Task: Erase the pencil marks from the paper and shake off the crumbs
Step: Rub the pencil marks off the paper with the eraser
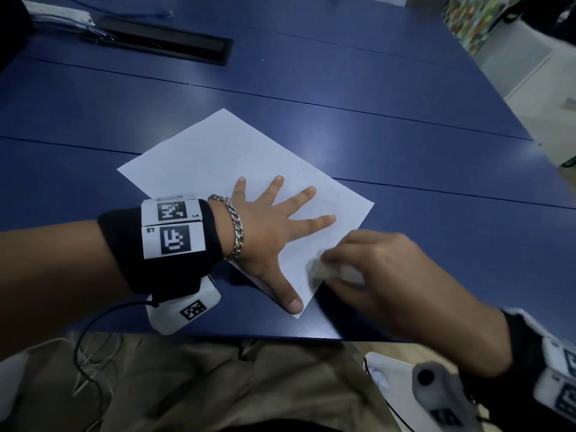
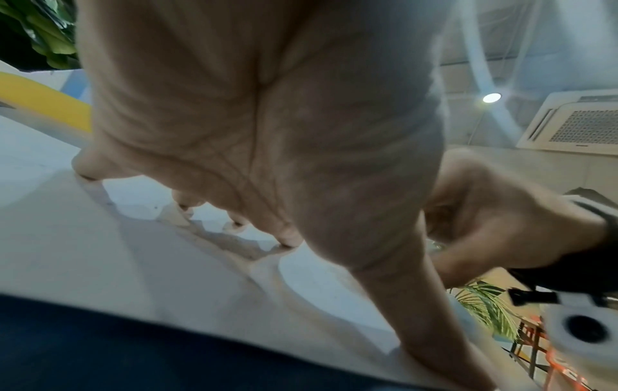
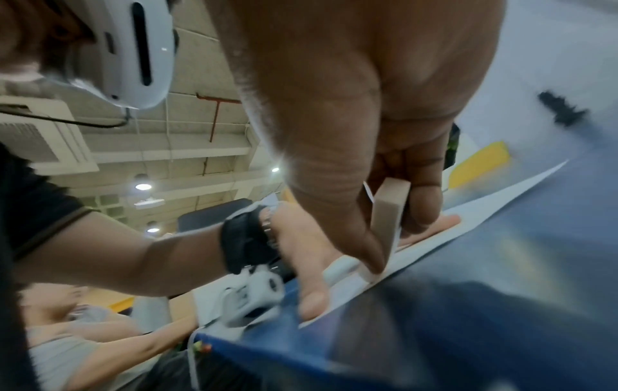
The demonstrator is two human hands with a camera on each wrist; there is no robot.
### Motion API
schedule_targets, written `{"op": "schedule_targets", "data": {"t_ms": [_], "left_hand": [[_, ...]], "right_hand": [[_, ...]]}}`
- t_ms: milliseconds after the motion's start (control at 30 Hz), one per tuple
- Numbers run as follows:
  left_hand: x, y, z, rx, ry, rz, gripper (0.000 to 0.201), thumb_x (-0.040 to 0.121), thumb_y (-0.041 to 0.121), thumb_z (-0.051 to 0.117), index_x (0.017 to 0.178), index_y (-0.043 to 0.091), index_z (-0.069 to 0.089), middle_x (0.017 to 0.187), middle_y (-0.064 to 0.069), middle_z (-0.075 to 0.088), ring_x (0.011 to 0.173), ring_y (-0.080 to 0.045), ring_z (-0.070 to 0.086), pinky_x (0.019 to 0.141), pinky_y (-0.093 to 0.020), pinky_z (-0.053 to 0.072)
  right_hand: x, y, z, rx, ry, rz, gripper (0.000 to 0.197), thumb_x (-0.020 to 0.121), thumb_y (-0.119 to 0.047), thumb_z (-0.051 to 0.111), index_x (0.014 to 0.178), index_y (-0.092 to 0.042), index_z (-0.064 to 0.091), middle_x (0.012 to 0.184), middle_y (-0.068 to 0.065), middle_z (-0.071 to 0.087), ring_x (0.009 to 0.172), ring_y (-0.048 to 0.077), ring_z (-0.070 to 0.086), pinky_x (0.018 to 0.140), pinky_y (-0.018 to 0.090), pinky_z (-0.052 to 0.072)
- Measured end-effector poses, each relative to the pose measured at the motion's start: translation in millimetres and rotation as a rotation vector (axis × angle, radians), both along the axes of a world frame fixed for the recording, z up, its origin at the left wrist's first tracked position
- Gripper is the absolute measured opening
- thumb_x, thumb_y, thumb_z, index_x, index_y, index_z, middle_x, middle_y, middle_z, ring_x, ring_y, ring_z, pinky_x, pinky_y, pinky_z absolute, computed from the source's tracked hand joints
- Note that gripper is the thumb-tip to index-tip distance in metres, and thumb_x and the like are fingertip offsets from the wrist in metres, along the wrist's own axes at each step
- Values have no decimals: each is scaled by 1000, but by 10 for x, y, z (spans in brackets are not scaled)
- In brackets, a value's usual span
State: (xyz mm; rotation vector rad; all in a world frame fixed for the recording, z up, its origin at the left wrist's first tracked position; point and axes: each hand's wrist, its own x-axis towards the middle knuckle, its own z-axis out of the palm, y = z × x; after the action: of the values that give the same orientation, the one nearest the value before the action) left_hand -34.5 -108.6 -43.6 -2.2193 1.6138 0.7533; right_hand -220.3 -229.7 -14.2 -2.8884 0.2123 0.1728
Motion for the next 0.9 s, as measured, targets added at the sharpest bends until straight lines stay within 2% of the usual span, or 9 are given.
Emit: {"op": "schedule_targets", "data": {"t_ms": [100,267,367,433,533,600,700,800,900], "left_hand": [[2,2,8,5,1,4,143,47,101,65,144,66,-34,159,16,-49,151,-39,-38,114,-82,-9],[-6,1,13,13,-2,-3,143,48,102,65,144,66,-34,159,15,-50,151,-41,-38,114,-82,-8],[-11,4,20,10,-8,-6,141,49,102,64,144,66,-34,159,16,-48,152,-40,-36,114,-82,-6],[-12,2,19,16,-9,-4,141,49,102,64,144,66,-34,160,16,-48,152,-40,-37,114,-82,-6],[-9,0,18,25,-8,-3,143,47,102,64,144,66,-34,159,16,-49,152,-40,-37,114,-82,-5],[-8,-8,17,27,-10,-6,142,47,102,64,143,67,-35,159,16,-49,152,-40,-37,114,-82,-5],[-8,0,14,25,-11,-6,141,48,102,64,143,67,-35,159,17,-49,152,-39,-37,114,-81,-7],[-6,0,23,33,-4,-4,142,48,102,65,143,67,-34,159,17,-49,152,-39,-37,114,-81,-8],[-1,6,20,36,1,-10,142,47,102,66,143,68,-34,159,17,-49,152,-39,-37,114,-81,-8]], "right_hand": [[36,-85,3,-23,-68,-59,15,94,-36,63,104,-30,73,96,-9,67,84,19,67,73,40,57],[-76,174,-3,2,69,16,21,96,-40,55,103,-29,72,95,-8,66,83,16,66,71,37,56],[23,-61,-14,-7,-8,-81,21,97,-45,57,103,-30,71,96,-9,68,88,15,66,76,38,56],[5,-64,-42,-37,-59,-94,20,96,-42,57,100,-28,71,94,-8,67,86,18,66,74,39,56],[-105,227,-33,-51,23,-8,20,93,-36,52,96,-28,70,90,-6,62,79,21,63,67,40,55],[-90,174,-28,-62,50,-15,22,95,-37,51,99,-29,71,93,-6,63,82,20,64,69,40,55],[-23,-44,-32,-55,-57,-103,18,93,-38,58,97,-27,71,92,-6,65,82,20,65,71,40,56],[-79,130,-34,-80,-54,-26,13,92,-35,57,93,-28,69,86,-7,60,76,19,62,64,38,54],[-113,151,-27,-16,14,5,18,94,-39,57,98,-29,71,91,-8,65,81,15,65,70,36,55]]}}
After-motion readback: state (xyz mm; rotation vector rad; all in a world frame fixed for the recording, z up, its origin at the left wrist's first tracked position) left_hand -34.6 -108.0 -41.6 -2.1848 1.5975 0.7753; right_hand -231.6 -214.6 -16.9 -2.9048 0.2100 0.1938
